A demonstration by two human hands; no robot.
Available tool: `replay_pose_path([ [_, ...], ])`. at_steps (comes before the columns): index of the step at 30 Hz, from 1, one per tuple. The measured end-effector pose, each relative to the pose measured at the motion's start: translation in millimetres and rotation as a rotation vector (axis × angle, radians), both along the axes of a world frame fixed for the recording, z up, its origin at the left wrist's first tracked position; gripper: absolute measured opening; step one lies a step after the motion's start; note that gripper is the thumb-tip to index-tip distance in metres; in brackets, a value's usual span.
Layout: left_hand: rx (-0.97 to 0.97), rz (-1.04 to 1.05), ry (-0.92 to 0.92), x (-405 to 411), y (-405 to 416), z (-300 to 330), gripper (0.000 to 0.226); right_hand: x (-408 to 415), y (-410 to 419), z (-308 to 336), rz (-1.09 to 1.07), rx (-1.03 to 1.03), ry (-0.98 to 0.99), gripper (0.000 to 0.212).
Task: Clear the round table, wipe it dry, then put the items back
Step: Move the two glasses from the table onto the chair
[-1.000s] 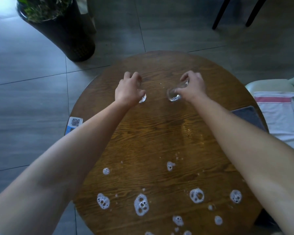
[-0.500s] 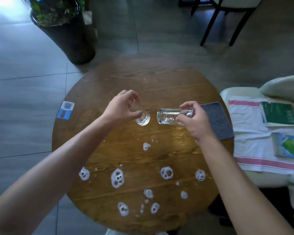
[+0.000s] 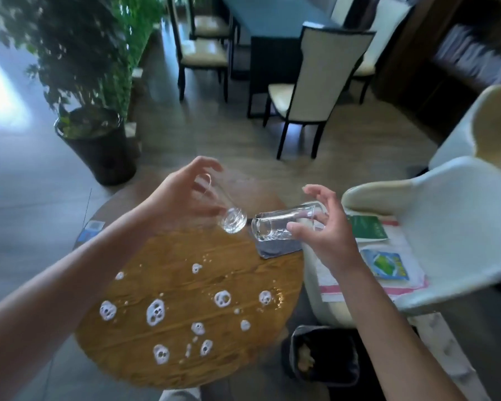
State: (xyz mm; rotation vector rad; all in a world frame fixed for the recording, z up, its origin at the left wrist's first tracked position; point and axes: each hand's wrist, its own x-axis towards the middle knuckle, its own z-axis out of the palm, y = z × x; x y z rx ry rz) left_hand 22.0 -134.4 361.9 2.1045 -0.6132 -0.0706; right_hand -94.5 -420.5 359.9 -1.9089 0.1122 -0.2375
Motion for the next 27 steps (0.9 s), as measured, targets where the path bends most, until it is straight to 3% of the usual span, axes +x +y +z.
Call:
replay_pose_path([
  [9, -0.102, -0.115, -0.146, -93, -44, 77, 0.075, -100, -43, 91, -0.065, -0.045, -0.235, 0.074],
  [15, -0.130, -0.232, -0.175, -131, -54, 117, 0.062, -156, -46, 127, -0.174, -0.031, -0.390, 0.078],
  [17, -0.196, -0.243, -0.146, -142, -56, 122, 0.061, -169, -48, 132, -0.205, 0.064, -0.428, 0.076],
  [21, -0.427, -0.236, -0.017, -158, -61, 130, 0.085, -189, -53, 136, -0.242, 0.384, -0.432, 0.065],
  [24, -0.587, -0.246, 0.085, -166, -65, 127, 0.087, -202, -50, 133, -0.261, 0.571, -0.420, 0.060],
  [27, -0.707, -0.236, 0.222, -174, -69, 117, 0.087, -214, -36, 126, -0.295, 0.638, -0.387, 0.069],
])
